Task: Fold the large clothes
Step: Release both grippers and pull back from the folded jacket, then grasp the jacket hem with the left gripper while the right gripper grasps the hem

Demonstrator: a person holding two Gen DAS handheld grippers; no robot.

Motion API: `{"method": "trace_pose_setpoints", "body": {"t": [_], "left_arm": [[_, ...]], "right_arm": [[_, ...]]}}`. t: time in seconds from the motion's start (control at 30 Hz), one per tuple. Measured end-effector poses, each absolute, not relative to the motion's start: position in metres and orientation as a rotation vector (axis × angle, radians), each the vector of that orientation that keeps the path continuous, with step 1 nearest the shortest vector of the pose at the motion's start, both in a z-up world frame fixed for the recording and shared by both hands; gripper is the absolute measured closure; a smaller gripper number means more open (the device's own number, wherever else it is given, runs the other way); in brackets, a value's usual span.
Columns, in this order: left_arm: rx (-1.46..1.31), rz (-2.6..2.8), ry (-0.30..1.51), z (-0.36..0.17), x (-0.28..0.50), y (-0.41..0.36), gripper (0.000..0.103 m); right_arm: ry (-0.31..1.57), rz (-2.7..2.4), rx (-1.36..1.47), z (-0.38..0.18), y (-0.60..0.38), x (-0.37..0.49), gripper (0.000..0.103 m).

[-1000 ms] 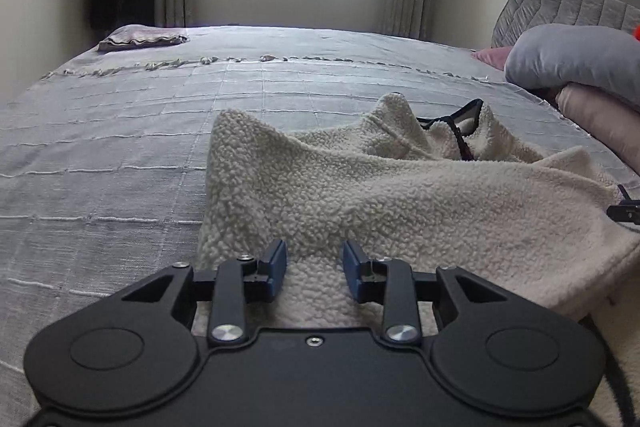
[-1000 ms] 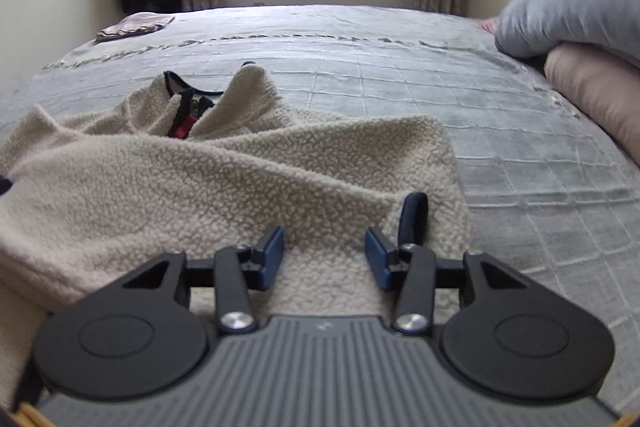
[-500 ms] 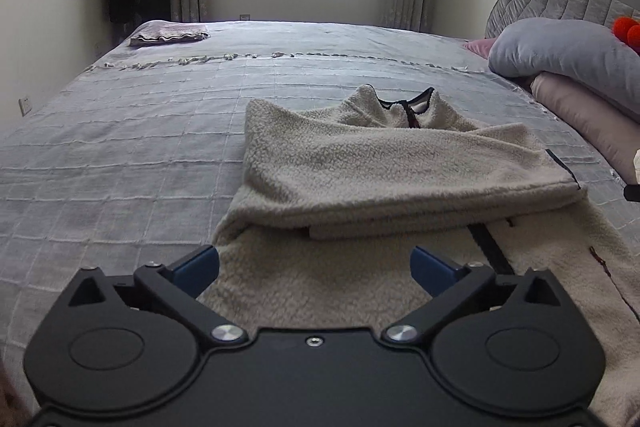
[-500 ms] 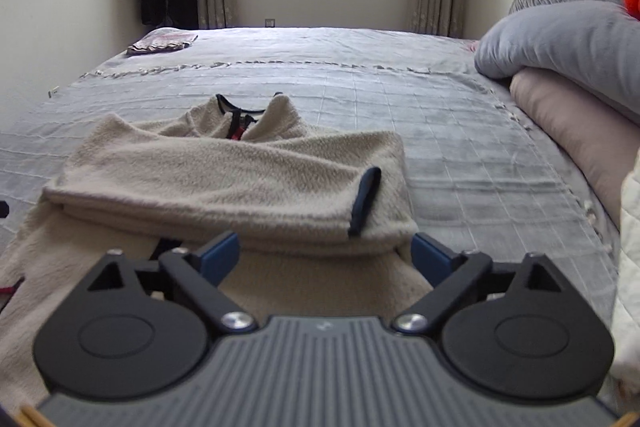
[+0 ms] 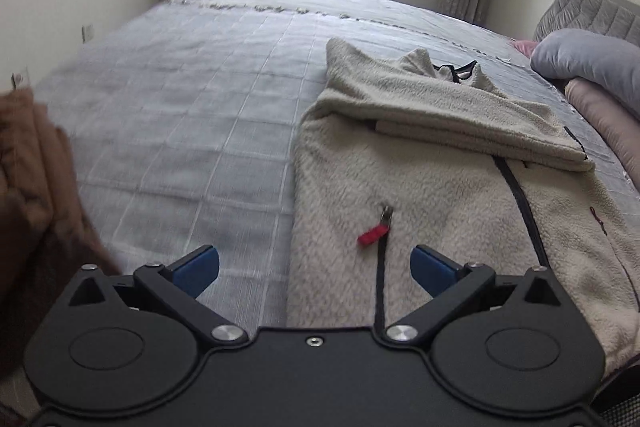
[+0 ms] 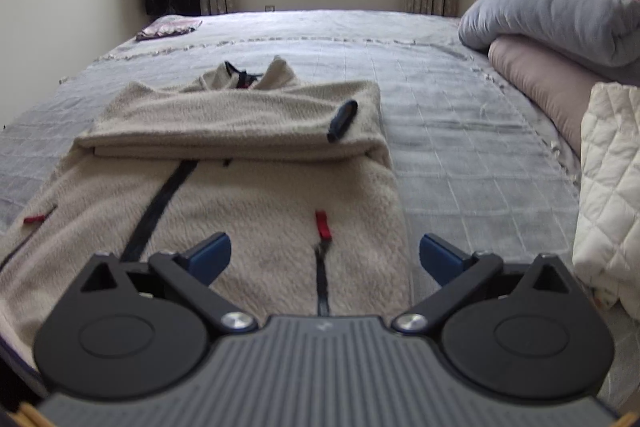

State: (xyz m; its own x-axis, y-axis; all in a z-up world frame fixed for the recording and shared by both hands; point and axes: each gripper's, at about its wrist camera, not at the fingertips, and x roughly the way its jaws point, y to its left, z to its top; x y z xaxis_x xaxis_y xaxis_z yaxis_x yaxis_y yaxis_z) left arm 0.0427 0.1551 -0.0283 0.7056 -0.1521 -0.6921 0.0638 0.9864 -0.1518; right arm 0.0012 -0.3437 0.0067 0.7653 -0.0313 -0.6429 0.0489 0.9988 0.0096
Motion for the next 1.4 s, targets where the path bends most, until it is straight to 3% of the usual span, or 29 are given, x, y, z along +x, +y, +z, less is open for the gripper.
{"method": "trace_pose_setpoints", "body": {"t": [0.43, 0.53, 0.63, 0.7, 0.77, 0.87, 1.1, 1.23, 1.3, 1.33, 1.4], "left_arm": [[-0.235, -0.219, 0.845, -0.041, 0.011, 0.183, 0.0], [-0.284, -0.31, 0.85, -0.051, 0.011, 0.187, 0.003], [-0.351, -0.344, 0.865, -0.061, 0.012, 0.194, 0.013], [-0.396, -0.349, 0.893, -0.069, 0.013, 0.199, 0.02], [-0.446, -0.359, 0.939, -0.078, 0.015, 0.202, 0.03], [-0.538, -0.394, 0.992, -0.092, 0.014, 0.203, 0.041], [-0.559, -0.516, 1.035, -0.096, 0.004, 0.189, 0.043], [-0.547, -0.541, 1.036, -0.094, -0.002, 0.182, 0.05], [-0.564, -0.562, 1.038, -0.094, -0.003, 0.182, 0.066], [-0.568, -0.562, 1.032, -0.094, -0.004, 0.181, 0.068], [-0.555, -0.552, 1.008, -0.09, -0.007, 0.179, 0.073]], "right_arm": [[0.824, -0.039, 0.186, -0.034, -0.384, -0.045, 0.001], [0.849, -0.012, 0.285, -0.045, -0.396, -0.051, 0.001], [0.873, 0.031, 0.376, -0.057, -0.404, -0.055, 0.001], [0.889, 0.078, 0.433, -0.065, -0.405, -0.057, 0.007], [0.901, 0.121, 0.467, -0.072, -0.401, -0.058, 0.023], [0.883, 0.14, 0.424, -0.075, -0.392, -0.061, 0.025], [0.891, 0.164, 0.339, -0.074, -0.369, -0.06, 0.033], [0.889, 0.139, 0.344, -0.073, -0.369, -0.062, 0.054], [0.888, 0.137, 0.353, -0.072, -0.371, -0.063, 0.07], [0.884, 0.141, 0.364, -0.07, -0.373, -0.064, 0.077], [0.862, 0.14, 0.367, -0.065, -0.373, -0.068, 0.081]]}}
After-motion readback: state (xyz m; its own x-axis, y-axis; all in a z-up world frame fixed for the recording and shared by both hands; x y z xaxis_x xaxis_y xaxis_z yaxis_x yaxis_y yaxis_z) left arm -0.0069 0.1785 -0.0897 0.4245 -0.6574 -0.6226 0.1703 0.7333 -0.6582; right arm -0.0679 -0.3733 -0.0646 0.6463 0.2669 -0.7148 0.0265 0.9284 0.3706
